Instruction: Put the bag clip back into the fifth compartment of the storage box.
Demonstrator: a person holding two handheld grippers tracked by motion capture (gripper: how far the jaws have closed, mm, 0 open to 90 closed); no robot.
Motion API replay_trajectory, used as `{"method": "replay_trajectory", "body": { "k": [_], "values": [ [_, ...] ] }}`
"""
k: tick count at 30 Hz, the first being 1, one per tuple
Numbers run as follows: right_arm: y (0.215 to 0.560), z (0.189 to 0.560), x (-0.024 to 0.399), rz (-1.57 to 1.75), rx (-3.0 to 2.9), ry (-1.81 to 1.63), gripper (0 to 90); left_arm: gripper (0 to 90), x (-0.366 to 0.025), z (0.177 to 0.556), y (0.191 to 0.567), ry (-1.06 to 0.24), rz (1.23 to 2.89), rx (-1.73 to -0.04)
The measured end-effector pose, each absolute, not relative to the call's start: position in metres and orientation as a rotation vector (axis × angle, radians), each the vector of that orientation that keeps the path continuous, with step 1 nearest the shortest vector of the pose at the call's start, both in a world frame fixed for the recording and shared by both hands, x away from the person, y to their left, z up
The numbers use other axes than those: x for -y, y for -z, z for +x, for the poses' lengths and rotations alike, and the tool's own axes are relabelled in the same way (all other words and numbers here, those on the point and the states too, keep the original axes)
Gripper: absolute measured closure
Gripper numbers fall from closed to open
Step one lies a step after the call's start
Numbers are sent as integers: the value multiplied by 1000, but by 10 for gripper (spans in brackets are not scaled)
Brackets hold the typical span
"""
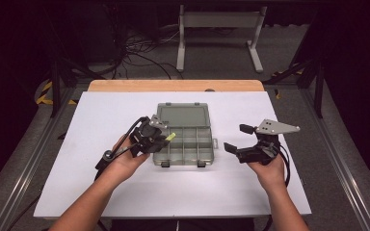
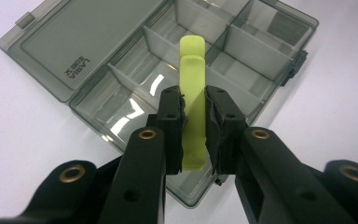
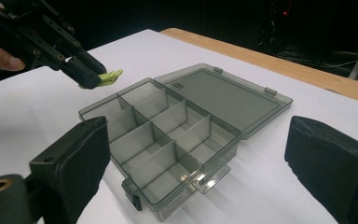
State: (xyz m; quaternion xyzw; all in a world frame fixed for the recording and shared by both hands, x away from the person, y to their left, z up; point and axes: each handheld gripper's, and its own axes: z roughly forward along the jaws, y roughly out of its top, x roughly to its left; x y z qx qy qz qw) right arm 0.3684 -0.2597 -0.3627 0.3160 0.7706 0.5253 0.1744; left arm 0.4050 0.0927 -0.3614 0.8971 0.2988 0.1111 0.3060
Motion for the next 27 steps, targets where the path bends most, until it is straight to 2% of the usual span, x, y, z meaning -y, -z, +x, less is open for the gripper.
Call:
{"method": "replay_trajectory", "body": {
  "k": [27],
  "values": [
    [363,368,259,892,-2186,-1484,71,774,-93,419,381,-188,2423,-967]
  ]
}}
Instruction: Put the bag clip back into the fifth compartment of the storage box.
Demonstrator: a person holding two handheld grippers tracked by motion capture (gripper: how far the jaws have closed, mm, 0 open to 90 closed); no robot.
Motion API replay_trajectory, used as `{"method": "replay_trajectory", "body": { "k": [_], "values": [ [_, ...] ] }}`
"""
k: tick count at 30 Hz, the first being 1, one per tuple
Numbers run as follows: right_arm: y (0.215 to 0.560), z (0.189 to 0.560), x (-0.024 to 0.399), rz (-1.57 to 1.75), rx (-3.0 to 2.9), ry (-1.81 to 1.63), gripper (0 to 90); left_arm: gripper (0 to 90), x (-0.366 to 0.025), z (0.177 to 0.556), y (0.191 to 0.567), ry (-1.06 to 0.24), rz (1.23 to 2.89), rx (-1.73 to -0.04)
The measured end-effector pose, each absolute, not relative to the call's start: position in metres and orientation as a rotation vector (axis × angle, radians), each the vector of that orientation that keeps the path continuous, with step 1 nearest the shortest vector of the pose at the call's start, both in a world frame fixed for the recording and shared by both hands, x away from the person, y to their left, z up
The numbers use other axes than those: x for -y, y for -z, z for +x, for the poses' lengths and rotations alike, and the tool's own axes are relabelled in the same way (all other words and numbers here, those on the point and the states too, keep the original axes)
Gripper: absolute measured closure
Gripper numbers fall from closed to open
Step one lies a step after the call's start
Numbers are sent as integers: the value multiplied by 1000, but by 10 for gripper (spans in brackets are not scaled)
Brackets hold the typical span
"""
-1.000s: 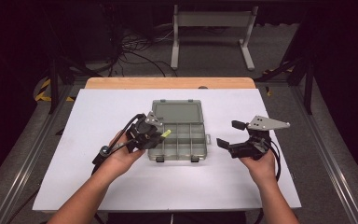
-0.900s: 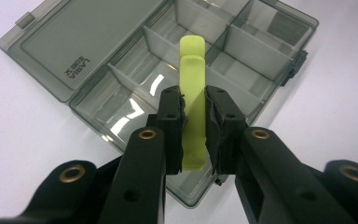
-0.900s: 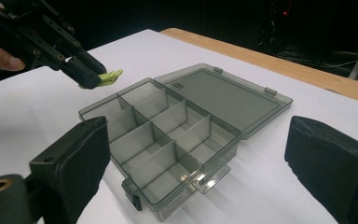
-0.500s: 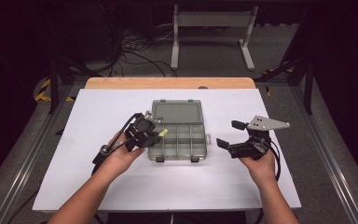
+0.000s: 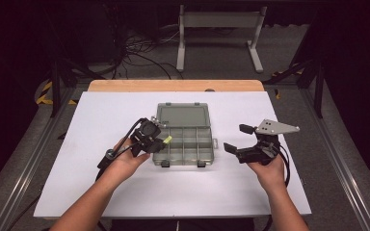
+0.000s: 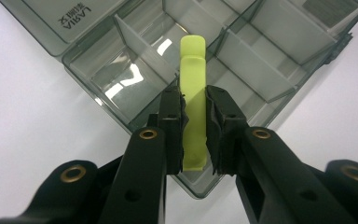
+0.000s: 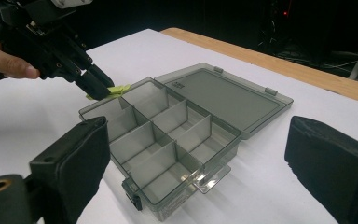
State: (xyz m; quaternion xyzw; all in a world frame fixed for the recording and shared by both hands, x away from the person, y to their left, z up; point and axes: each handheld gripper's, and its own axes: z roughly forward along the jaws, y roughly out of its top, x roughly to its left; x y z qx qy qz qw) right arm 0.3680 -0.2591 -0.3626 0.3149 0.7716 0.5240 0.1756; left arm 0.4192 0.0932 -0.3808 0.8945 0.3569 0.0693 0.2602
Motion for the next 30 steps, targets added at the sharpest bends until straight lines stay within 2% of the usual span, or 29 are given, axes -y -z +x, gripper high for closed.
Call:
{"method": "replay_trajectory", "body": {
  "k": [30],
  "values": [
    [363,368,259,891,-2192,-1484,71,772,-95,426,396,-89,2447,-1073]
  ]
}}
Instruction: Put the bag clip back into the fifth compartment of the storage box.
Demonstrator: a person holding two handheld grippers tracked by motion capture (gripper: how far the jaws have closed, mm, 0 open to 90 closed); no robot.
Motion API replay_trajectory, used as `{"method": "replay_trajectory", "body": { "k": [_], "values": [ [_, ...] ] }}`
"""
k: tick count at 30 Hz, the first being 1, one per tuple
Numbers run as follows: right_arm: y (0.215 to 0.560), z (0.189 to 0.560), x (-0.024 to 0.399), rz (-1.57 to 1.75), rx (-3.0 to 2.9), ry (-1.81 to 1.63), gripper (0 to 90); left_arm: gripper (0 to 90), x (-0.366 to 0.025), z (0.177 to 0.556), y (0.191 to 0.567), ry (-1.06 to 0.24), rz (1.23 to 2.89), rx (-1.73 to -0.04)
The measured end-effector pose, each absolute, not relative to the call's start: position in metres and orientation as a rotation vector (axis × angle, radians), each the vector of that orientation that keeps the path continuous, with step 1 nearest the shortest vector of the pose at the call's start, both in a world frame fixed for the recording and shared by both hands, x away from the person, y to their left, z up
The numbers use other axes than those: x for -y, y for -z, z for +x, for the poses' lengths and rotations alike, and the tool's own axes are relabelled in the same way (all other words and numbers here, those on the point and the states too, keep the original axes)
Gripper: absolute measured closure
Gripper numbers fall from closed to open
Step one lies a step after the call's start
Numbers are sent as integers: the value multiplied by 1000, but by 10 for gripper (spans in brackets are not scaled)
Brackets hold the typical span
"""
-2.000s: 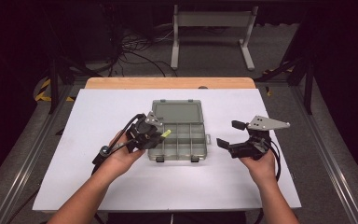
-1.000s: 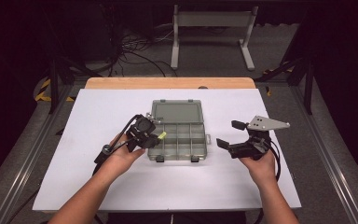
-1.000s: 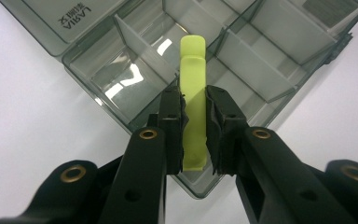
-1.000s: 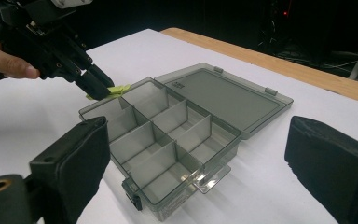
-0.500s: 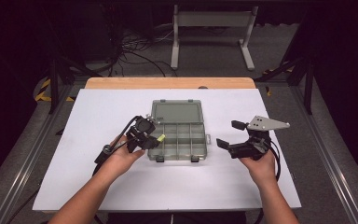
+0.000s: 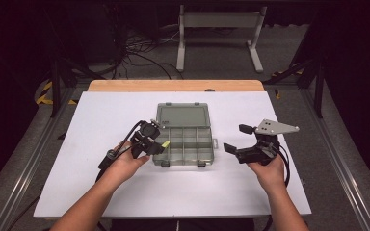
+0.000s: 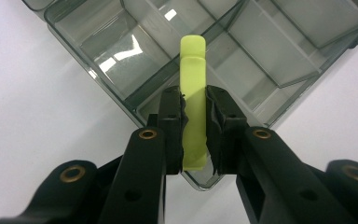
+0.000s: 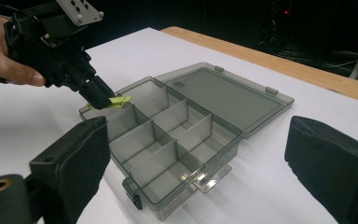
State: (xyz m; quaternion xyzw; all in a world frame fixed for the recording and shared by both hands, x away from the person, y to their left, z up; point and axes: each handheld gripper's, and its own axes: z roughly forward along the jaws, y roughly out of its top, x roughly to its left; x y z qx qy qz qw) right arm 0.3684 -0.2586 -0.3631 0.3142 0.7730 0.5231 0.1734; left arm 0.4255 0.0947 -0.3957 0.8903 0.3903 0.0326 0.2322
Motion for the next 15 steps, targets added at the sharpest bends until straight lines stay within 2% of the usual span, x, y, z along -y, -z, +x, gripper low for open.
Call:
{"method": "replay_trajectory", "body": {
  "k": [8,15],
  "values": [
    [363,368,258,890,-2194,-1482,71,749,-94,426,397,-73,2452,-1084],
    [363,368,258,891,-2194,-1481,71,591,-96,427,394,-72,2431,-1064]
  ]
}}
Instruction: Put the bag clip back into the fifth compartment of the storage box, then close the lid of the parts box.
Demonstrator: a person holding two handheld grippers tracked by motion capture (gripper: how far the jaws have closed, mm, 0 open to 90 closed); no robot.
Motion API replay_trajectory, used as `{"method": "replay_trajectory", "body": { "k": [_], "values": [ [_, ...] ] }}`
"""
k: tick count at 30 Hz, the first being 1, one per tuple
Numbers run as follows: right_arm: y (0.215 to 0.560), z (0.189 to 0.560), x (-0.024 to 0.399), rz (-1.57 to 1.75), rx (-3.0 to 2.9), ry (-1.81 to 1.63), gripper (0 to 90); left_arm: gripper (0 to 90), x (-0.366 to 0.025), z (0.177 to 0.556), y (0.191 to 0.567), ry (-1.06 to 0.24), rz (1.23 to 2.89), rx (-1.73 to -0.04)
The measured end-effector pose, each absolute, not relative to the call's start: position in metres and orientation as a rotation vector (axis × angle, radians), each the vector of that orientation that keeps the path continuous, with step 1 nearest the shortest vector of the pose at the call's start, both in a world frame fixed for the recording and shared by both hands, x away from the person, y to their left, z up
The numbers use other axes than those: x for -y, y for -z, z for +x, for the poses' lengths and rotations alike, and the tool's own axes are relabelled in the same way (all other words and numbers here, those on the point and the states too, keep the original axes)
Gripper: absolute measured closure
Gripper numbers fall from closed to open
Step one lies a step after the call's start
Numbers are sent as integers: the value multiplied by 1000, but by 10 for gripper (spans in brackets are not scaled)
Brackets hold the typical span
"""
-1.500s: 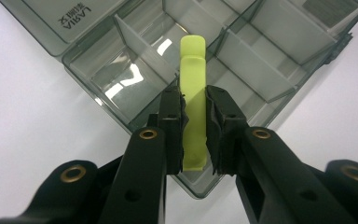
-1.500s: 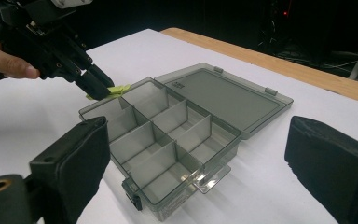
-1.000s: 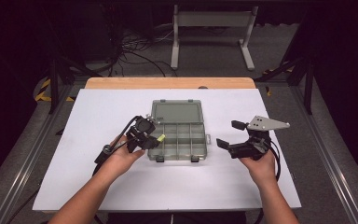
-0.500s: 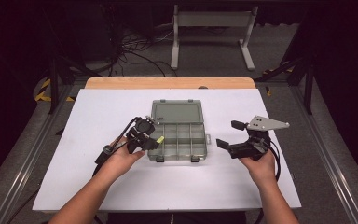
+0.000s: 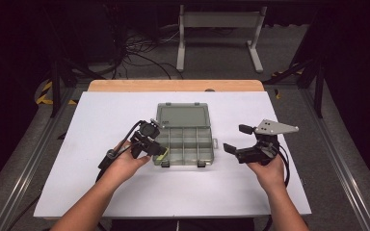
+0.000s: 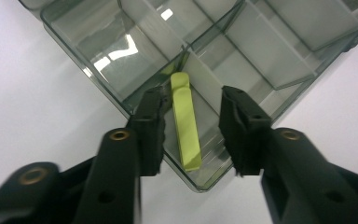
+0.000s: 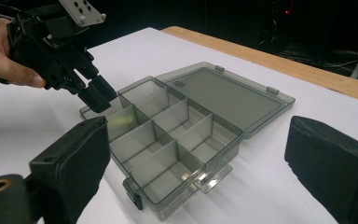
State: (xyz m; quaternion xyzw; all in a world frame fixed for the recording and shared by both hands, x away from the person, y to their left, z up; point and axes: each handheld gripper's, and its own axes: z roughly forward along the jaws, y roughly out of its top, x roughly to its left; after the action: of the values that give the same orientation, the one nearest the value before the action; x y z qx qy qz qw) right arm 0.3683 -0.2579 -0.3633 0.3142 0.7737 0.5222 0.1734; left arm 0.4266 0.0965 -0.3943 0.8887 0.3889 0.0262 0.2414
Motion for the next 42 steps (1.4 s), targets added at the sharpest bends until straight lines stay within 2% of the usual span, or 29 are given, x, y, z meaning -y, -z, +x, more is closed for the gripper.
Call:
{"method": "replay_trajectory", "body": {
  "k": [6,9,14,16,17,18,24,26,28,31,35,42],
  "values": [
    [364,369,257,893,-2195,-1475,72,485,-104,424,383,-101,2396,-955],
    [364,370,255,886,-2201,-1466,81,463,-110,423,376,-137,2359,-916],
    [363,374,249,886,-2222,-1450,117,470,-118,422,368,-163,2322,-879],
    [361,376,247,881,-2222,-1438,173,523,-123,423,365,-168,2290,-891],
    [361,376,247,881,-2222,-1438,173,560,-123,423,365,-168,2290,-891],
    [360,376,245,883,-2220,-1425,212,560,-126,424,364,-153,2278,-894],
    [358,381,238,863,-2229,-1366,491,870,-133,426,357,-175,2280,-881],
    [356,384,235,849,-2246,-1348,612,896,-133,427,356,-208,2289,-879],
    [355,387,232,844,-2259,-1324,699,896,-134,430,354,-253,2291,-868],
    [352,396,228,850,-2288,-1291,821,896,-136,436,352,-251,2283,-873],
    [351,407,225,865,-2312,-1261,897,896,-140,447,354,-228,2285,-902],
    [347,432,220,901,-2352,-1170,900,896,-142,466,359,-213,2274,-971]
  ]
}}
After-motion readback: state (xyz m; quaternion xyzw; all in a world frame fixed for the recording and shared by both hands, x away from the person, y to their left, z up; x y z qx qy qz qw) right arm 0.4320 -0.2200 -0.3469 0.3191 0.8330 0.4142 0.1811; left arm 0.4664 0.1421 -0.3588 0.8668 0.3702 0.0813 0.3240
